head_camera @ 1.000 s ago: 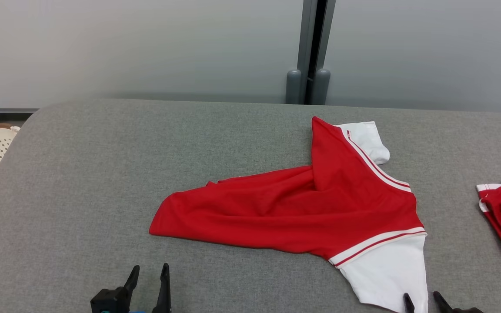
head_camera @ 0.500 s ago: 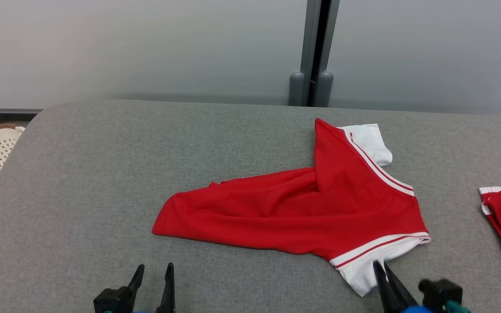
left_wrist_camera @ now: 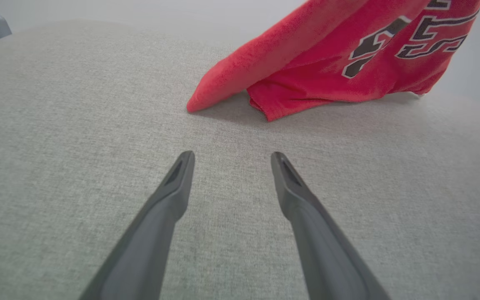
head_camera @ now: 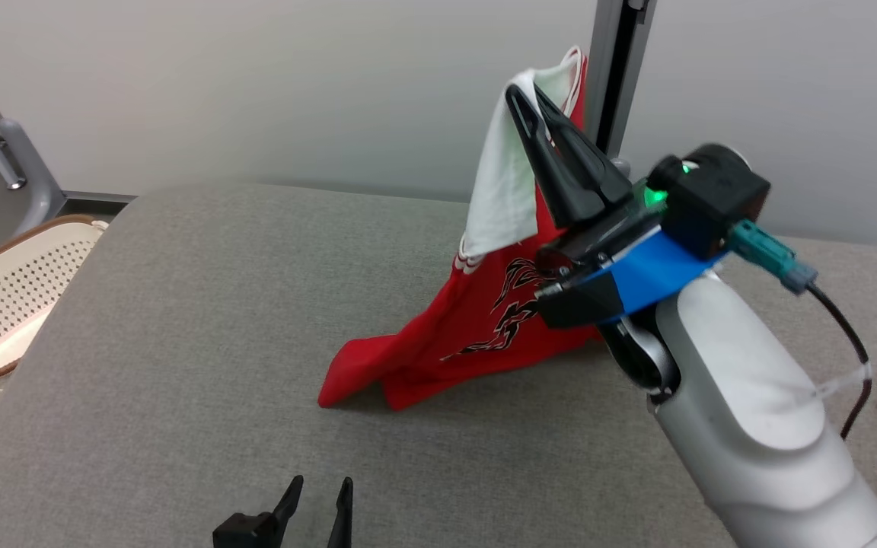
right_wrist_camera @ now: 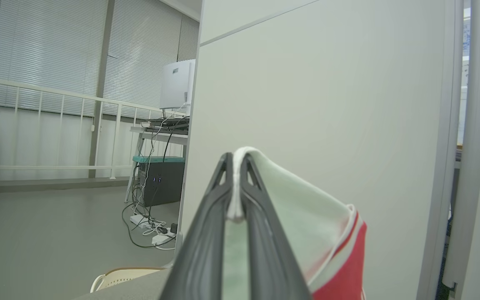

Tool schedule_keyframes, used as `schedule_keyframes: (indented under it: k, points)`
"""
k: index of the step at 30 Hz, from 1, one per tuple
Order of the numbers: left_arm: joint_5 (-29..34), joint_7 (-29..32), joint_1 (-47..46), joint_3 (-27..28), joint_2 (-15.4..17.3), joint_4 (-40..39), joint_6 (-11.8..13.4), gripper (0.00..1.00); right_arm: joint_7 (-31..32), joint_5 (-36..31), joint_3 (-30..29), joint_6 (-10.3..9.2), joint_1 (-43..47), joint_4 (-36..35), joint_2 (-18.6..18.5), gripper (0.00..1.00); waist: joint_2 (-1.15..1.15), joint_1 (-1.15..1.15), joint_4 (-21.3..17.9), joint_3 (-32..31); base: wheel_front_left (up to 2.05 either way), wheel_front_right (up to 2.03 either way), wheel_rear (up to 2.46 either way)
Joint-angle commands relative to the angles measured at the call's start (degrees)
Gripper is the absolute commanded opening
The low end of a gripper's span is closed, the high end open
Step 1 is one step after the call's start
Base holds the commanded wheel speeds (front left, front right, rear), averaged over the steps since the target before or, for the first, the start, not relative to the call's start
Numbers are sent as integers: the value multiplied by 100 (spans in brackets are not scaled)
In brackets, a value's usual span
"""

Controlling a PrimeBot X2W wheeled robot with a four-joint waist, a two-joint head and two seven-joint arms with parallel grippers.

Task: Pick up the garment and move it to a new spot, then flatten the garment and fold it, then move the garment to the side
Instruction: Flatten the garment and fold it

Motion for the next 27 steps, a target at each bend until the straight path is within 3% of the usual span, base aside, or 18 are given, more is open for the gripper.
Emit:
schedule_keyframes:
  k: [1,8,14,20,27]
  points:
    - [-62,-13,45,-86,-3,-7,25,100,57,-39,114,2,-348,174,-8,0,0,-1,94,2,0,0,0]
    - [-279,-13,92,-461,-3,-20,128,100,126,-286,367,1,-1486,1083,-43,0,0,-1,319,-80,0,0,0]
    - [-449,-13,26,-631,-2,-108,206,100,104,-385,339,1,-1600,1701,-138,0,0,-1,273,-114,0,0,0]
    - [-476,-13,-58,-678,-2,-158,259,100,-13,-387,175,1,-847,1925,-468,0,0,-1,89,-92,0,0,0]
    - [-352,-13,-57,-494,-2,-114,246,100,-54,-278,-365,1,918,1858,-923,0,0,-1,-266,-13,0,0,0]
